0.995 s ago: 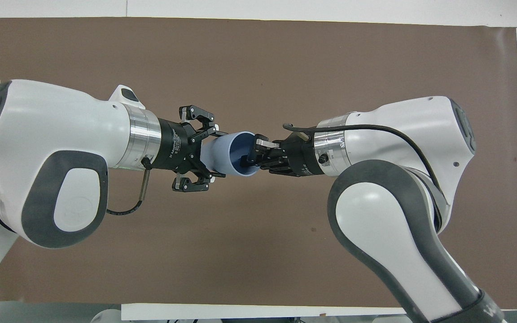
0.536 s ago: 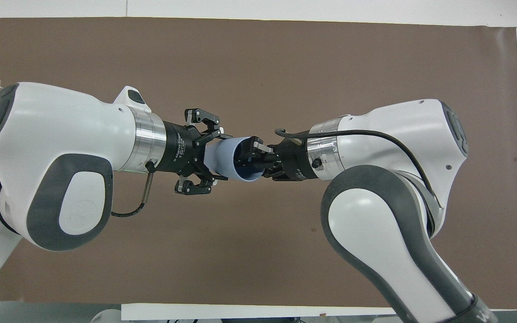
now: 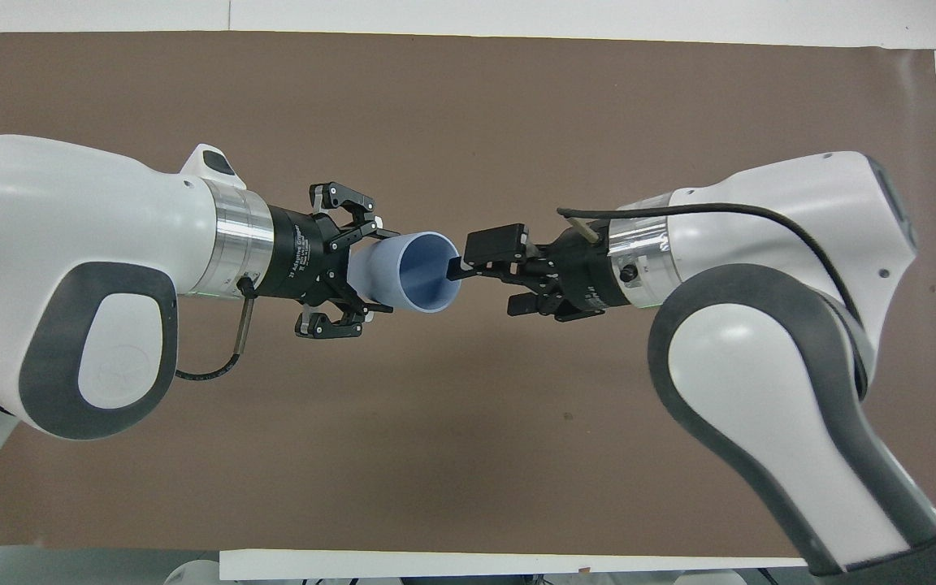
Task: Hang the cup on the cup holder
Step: 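Carry the cup with the left gripper toward the wire rack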
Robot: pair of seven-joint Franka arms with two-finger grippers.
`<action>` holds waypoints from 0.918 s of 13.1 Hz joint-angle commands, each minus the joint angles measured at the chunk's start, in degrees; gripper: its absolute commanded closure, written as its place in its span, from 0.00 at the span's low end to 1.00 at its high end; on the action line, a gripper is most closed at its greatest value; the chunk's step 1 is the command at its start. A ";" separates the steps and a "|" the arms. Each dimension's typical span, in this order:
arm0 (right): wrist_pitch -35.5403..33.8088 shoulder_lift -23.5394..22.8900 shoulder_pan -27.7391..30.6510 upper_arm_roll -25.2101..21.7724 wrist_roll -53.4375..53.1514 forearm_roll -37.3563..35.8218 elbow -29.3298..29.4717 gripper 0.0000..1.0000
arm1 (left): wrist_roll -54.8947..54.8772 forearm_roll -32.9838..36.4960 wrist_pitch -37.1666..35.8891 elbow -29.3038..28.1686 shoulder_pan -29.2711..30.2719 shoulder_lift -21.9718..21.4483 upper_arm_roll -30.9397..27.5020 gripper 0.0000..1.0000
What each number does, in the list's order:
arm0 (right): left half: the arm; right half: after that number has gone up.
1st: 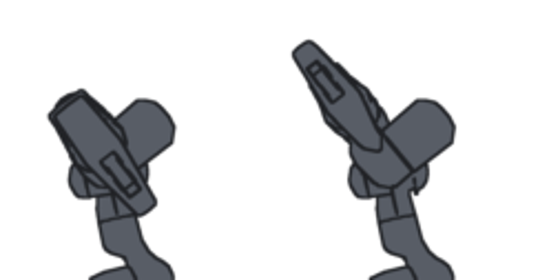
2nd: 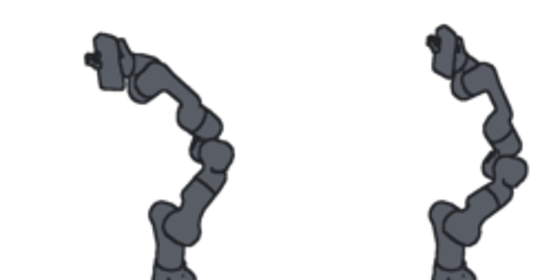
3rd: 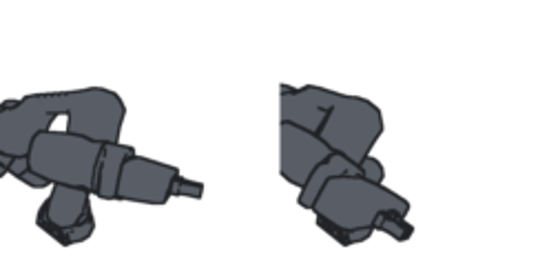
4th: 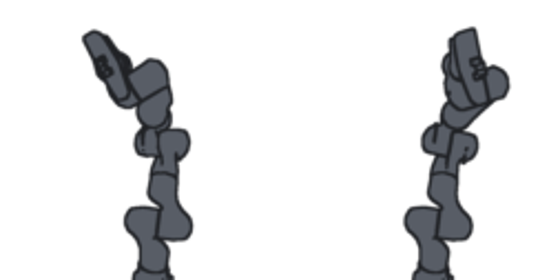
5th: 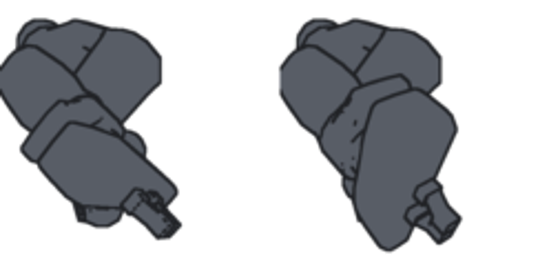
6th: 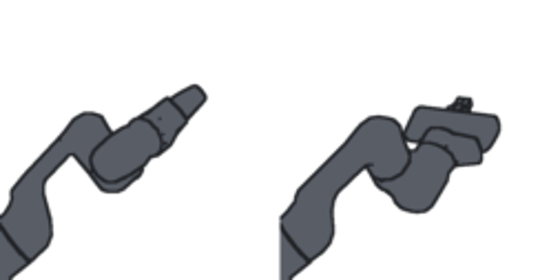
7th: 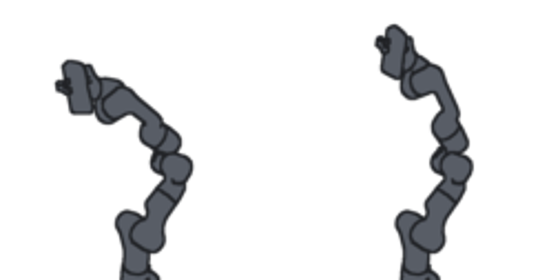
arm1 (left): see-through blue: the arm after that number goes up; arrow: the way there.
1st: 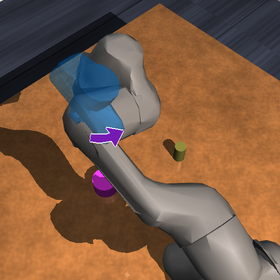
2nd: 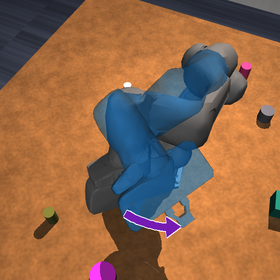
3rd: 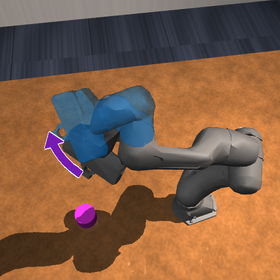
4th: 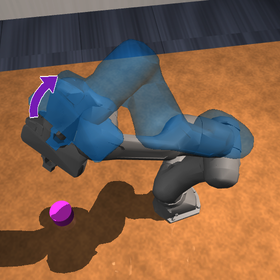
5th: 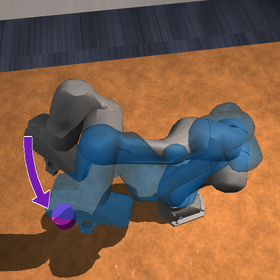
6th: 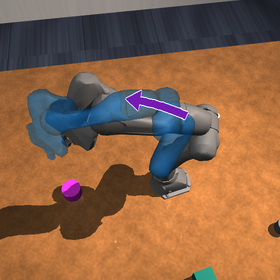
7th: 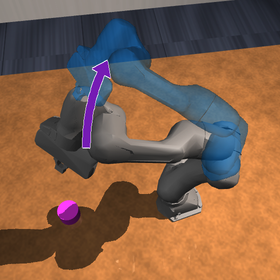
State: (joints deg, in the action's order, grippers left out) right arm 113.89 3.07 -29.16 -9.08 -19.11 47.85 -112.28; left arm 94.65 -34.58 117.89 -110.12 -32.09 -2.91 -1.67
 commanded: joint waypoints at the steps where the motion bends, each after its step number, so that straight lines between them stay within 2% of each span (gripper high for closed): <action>1: -2.44 4.74 3.66 0.20 -0.75 -11.50 -0.39 0.00 | -0.78 5.72 -1.35 -0.54 2.55 -0.96 -0.09 1.00; 4: -4.19 6.16 7.44 0.12 -0.31 -28.02 0.57 0.00 | -1.48 24.94 -6.60 1.73 4.57 0.00 -0.09 1.00; 6: -7.17 5.55 8.85 0.03 3.97 -38.13 3.55 0.00 | -1.48 38.03 -11.09 3.15 5.81 0.27 -0.09 1.00; 8: -14.10 5.28 11.66 -0.06 5.40 -42.39 7.85 0.00 | -1.66 53.32 -11.55 3.06 6.95 0.35 0.00 1.00; 10: -21.05 4.93 16.48 -0.06 11.08 -46.25 12.33 0.00 | -1.66 69.31 -13.98 2.98 6.78 2.98 0.00 1.00; 12: -24.75 4.40 20.79 -0.06 18.03 -50.99 13.15 0.00 | -1.31 82.43 -16.63 2.71 6.43 5.62 0.00 1.00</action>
State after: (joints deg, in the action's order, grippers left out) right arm 92.21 9.21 -11.93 -9.61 -6.28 0.01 -101.30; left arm 93.59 39.15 103.94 -108.35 -25.43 -0.27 -2.03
